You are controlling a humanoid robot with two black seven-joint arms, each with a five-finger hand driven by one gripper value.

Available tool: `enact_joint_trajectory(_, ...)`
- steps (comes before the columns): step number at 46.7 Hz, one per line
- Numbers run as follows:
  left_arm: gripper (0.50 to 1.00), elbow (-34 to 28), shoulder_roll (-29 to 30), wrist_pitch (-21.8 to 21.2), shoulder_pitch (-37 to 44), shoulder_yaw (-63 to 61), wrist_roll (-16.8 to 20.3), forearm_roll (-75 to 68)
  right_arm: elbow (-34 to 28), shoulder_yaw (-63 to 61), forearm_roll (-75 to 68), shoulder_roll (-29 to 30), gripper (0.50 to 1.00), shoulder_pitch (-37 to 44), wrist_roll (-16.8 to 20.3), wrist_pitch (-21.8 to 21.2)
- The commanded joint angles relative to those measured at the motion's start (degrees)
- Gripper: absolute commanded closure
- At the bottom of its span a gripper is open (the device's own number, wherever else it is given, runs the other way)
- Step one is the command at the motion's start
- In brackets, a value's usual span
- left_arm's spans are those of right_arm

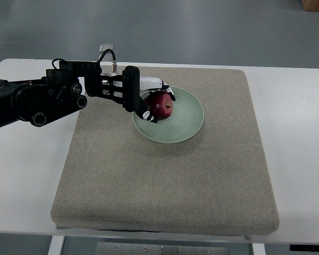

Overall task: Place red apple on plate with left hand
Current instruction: 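Lower the apple onto the plate and open the left hand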

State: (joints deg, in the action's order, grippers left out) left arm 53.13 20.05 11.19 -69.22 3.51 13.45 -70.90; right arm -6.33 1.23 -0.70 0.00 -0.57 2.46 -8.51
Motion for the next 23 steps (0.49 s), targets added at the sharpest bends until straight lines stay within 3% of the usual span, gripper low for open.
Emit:
enact_joint_trajectory(1, 0.72, 0.0, -0.1, 0.0, 0.3, 0.0, 0.0, 0.0, 0.0, 0.0, 0.0, 0.0, 0.57, 0.0, 0.0, 0.1)
enact_joint_trajectory(5, 0.624, 0.0, -0.1, 0.0, 0.3, 0.0, 0.0, 0.0, 0.0, 0.0, 0.0, 0.0, 0.57, 0.0, 0.0, 0.0)
enact_joint_trajectory(14, 0.611, 0.0, -0.1, 0.0, 0.4, 0.0, 0.0, 0.0, 0.0, 0.0, 0.0, 0.0, 0.57, 0.0, 0.0, 0.0)
enact_joint_trajectory(18, 0.549, 0.0, -0.1, 0.0, 0.4, 0.0, 0.0, 0.0, 0.0, 0.0, 0.0, 0.0, 0.568, 0.0, 0.0, 0.0)
enact_joint_trajectory(23, 0.542, 0.0, -0.1, 0.0, 0.4, 0.0, 0.0, 0.1, 0.0, 0.0, 0.0, 0.0, 0.568, 0.0, 0.0, 0.0)
